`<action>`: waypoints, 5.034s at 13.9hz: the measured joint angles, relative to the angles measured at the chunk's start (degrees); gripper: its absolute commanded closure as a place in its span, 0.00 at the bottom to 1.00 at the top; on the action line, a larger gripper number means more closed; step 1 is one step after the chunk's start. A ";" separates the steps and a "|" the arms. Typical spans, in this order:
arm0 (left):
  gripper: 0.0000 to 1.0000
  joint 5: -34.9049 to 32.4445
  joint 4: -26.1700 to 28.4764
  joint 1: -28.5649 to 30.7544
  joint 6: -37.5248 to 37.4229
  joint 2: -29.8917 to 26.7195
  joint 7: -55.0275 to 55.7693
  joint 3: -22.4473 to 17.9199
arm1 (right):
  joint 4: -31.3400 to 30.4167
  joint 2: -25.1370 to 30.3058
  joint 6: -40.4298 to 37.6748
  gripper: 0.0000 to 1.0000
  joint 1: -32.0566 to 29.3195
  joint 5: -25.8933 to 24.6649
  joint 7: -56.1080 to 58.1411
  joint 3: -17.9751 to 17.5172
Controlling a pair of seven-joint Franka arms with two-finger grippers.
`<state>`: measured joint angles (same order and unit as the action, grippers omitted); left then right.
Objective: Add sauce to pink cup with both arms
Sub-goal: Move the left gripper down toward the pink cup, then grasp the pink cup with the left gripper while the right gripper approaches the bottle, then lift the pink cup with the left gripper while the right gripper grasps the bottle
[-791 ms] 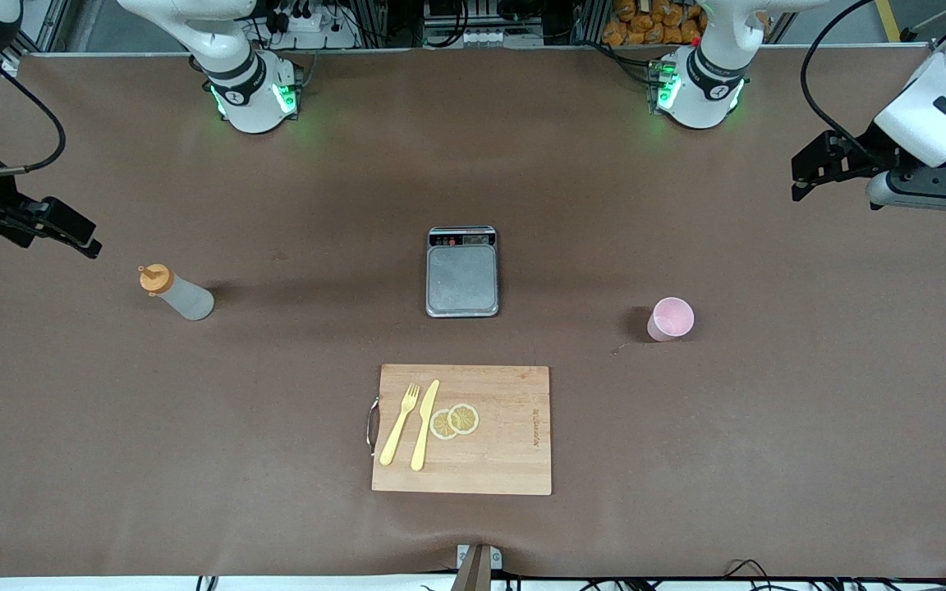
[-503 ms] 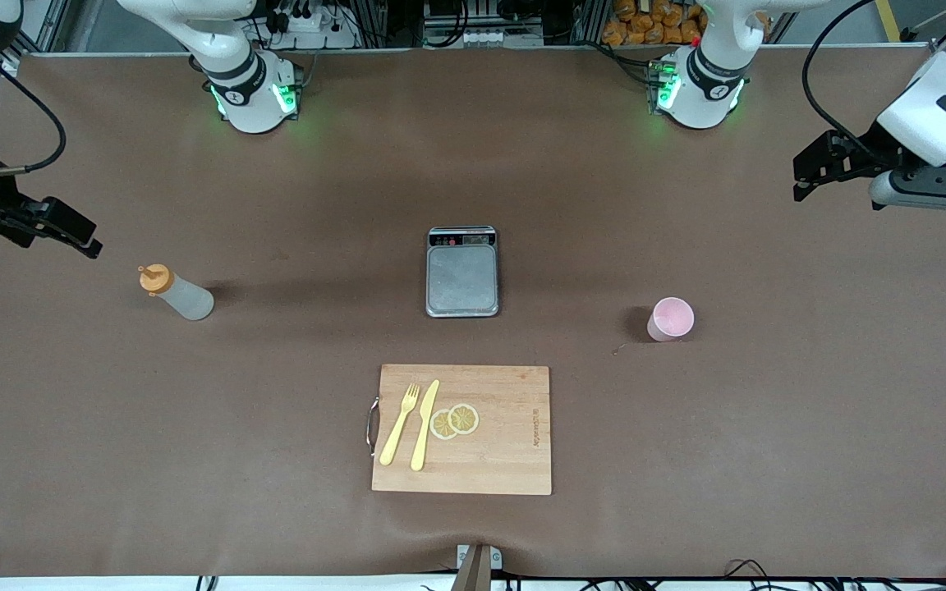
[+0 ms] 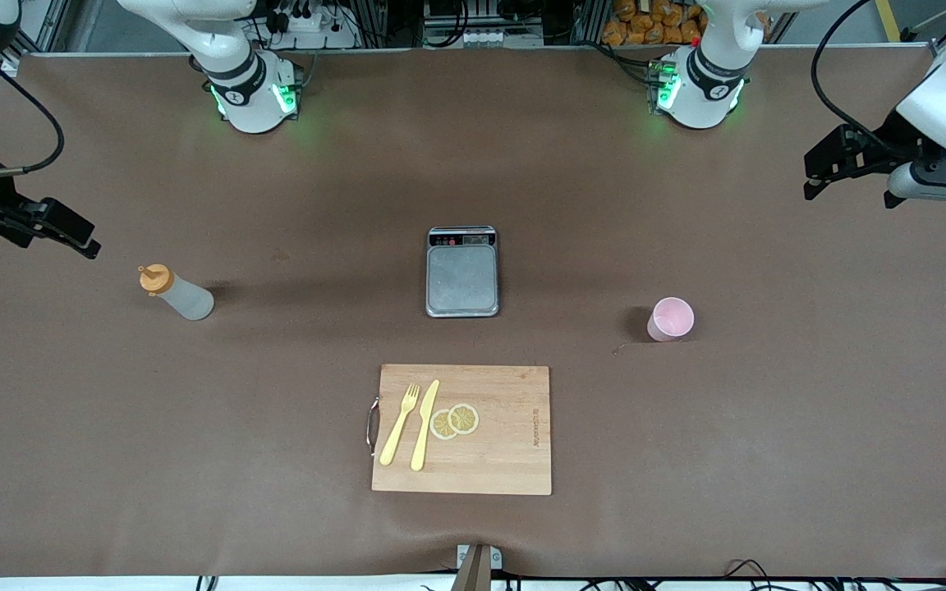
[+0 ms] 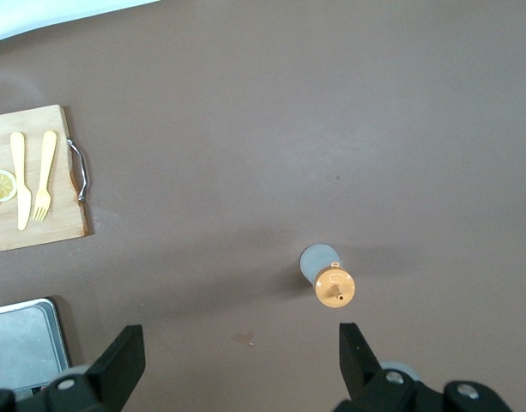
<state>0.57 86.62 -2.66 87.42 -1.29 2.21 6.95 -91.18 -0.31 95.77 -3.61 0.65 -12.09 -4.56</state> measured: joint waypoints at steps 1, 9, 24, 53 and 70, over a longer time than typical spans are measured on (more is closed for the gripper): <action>0.00 0.00 0.01 0.10 -0.08 0.38 0.13 -0.08 | 0.00 0.00 0.00 0.00 -0.25 0.00 0.00 0.05; 0.00 0.00 1.33 0.94 -0.17 5.25 0.64 -0.11 | -0.03 -0.01 -0.03 0.00 -0.59 0.00 0.00 0.06; 0.00 2.67 28.05 0.48 35.07 11.86 1.41 2.88 | -0.12 -0.82 -0.24 0.00 -2.35 -0.05 0.34 0.19; 1.00 2.60 31.60 0.46 50.77 25.90 1.41 2.43 | -1.37 -29.42 -8.51 0.00 -36.14 25.15 -4.66 0.72; 1.00 2.57 19.67 -0.61 37.15 19.99 22.84 11.88 | -1.20 -45.73 -11.90 0.00 -36.88 40.76 -18.36 -0.28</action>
<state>3.14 106.29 -3.27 124.57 18.70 25.05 18.83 -92.38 -46.05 83.87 -40.49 41.41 -30.46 -4.84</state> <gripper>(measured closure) 0.969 0.000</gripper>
